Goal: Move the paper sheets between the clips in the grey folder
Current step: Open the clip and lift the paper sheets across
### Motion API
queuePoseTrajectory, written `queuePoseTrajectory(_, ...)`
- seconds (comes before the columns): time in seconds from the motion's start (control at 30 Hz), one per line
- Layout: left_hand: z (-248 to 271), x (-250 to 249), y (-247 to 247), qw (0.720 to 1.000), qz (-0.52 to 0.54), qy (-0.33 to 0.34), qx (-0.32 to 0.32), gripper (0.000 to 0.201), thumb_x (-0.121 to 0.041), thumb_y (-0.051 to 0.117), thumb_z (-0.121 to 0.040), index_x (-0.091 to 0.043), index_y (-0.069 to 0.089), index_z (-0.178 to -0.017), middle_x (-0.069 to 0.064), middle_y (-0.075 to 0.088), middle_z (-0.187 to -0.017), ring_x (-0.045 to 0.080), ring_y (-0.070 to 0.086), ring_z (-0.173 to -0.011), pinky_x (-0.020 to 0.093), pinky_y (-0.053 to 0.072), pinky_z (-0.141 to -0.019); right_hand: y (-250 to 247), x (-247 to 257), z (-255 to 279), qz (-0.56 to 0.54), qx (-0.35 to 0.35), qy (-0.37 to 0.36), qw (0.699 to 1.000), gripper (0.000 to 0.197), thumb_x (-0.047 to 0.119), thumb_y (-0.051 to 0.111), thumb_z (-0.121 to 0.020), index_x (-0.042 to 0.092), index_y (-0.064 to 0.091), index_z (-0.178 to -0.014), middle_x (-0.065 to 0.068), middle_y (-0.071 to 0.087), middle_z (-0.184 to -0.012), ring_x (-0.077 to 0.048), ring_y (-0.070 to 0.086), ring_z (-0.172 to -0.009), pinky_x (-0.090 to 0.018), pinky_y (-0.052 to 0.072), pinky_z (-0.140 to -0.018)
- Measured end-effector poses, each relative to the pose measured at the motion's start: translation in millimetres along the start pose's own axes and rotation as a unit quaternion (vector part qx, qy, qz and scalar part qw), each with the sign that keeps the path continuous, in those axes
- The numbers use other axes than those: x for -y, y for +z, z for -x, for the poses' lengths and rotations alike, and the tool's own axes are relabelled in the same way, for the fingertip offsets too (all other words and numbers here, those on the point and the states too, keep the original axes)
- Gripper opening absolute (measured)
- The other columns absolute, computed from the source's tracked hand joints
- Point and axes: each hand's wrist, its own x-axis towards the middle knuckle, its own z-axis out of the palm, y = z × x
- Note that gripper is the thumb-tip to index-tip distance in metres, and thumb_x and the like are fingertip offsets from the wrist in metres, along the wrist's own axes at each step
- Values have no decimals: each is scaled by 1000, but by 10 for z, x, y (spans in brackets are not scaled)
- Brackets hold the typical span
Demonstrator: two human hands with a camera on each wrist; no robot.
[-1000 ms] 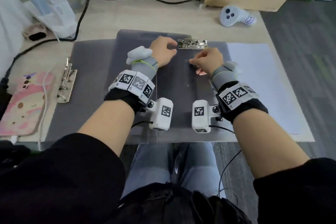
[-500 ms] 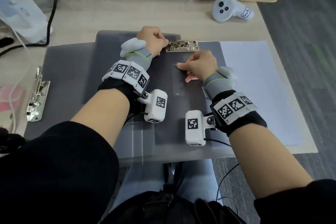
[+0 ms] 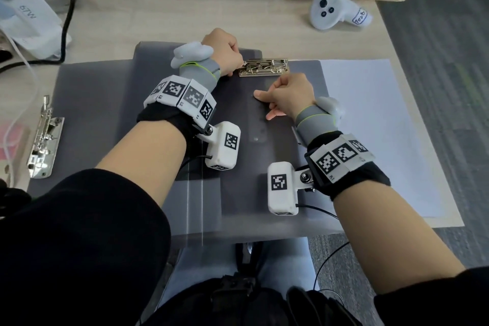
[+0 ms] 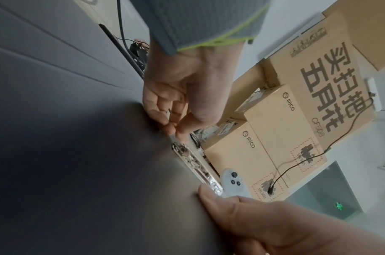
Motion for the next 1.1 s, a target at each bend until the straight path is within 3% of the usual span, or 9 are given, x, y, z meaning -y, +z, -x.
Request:
queuePoseTrajectory(0.13, 14, 0, -9, 1000, 2, 0, 13, 32, -4, 59, -73, -17, 46, -47, -3, 48, -32, 14, 49, -43, 19, 41, -49, -6, 5, -7, 9, 3, -1, 1000, 35, 22, 80, -72, 16, 48, -60, 7, 52, -28, -11, 60, -32, -19, 49, -45)
queuePoseTrajectory(0.23, 33, 31, 4, 1000, -7, 12, 17, 31, -5, 61, -72, -17, 46, -47, 1, 50, -48, 18, 51, -49, 21, 42, -55, -9, 8, -4, 8, 4, -1, 1000, 35, 22, 80, -72, 15, 48, -60, 7, 52, -28, -11, 60, -31, -17, 47, -41)
queuePoseTrajectory(0.53, 73, -314, -197, 991, 89, 82, -50, 25, -18, 65, -71, -22, 52, -51, -11, 57, -58, 10, 58, -54, 24, 49, -66, 3, 12, 9, -16, 4, 11, 1000, 37, 20, 81, -72, 14, 47, -58, 5, 52, -31, -14, 59, -31, -28, 54, -53)
queuePoseTrajectory(0.63, 150, -442, -139, 986, 102, 131, 27, 18, -23, 56, -83, -16, 72, -81, 1, 73, -88, 4, 57, -64, 20, 44, -72, -5, -2, 21, -25, 5, 9, 1000, 36, 19, 81, -71, 13, 48, -58, 4, 53, -34, -15, 59, -32, -31, 56, -55)
queuePoseTrajectory(0.73, 245, -500, -83, 970, 79, 157, 170, 30, -7, 44, -95, -4, 63, -118, 2, 64, -117, -15, 57, -84, 9, 41, -81, -4, -13, 26, -25, 11, 3, 1000, 36, 19, 80, -72, 14, 47, -59, 3, 54, -37, -13, 57, -29, -28, 54, -51)
queuePoseTrajectory(0.8, 290, -517, -66, 963, 120, 157, 186, 34, 2, 38, -95, 2, 57, -122, 13, 61, -125, 7, 59, -108, 12, 42, -89, -15, -12, 32, -24, 10, 2, 1000, 36, 19, 79, -73, 14, 47, -60, 4, 54, -36, -12, 56, -28, -26, 52, -48)
queuePoseTrajectory(0.9, 339, -456, -105, 962, 174, 156, 138, 36, -5, 40, -86, 1, 62, -114, 10, 69, -108, 23, 54, -97, 32, 42, -82, -21, -22, 43, -20, 10, 2, 1000, 35, 22, 79, -73, 15, 47, -61, 6, 52, -29, -12, 57, -28, -25, 52, -47)
queuePoseTrajectory(0.97, 391, -413, -155, 962, 189, 151, 128, 35, -3, 41, -84, 0, 64, -110, 5, 73, -96, 17, 56, -90, 35, 44, -83, -6, -35, 78, -7, 2, -10, 1000, 35, 25, 78, -74, 16, 47, -61, 7, 54, -31, -10, 58, -29, -23, 50, -47)
queuePoseTrajectory(1.1, 502, -359, -154, 966, 160, 164, 117, 35, 9, 37, -90, 3, 62, -114, 16, 66, -112, -24, 56, -67, 0, 40, -72, 6, -51, 209, 73, -30, -44, 996, 32, 35, 67, -80, 21, 45, -63, 5, 61, -48, -1, 55, -28, -21, 49, -53)
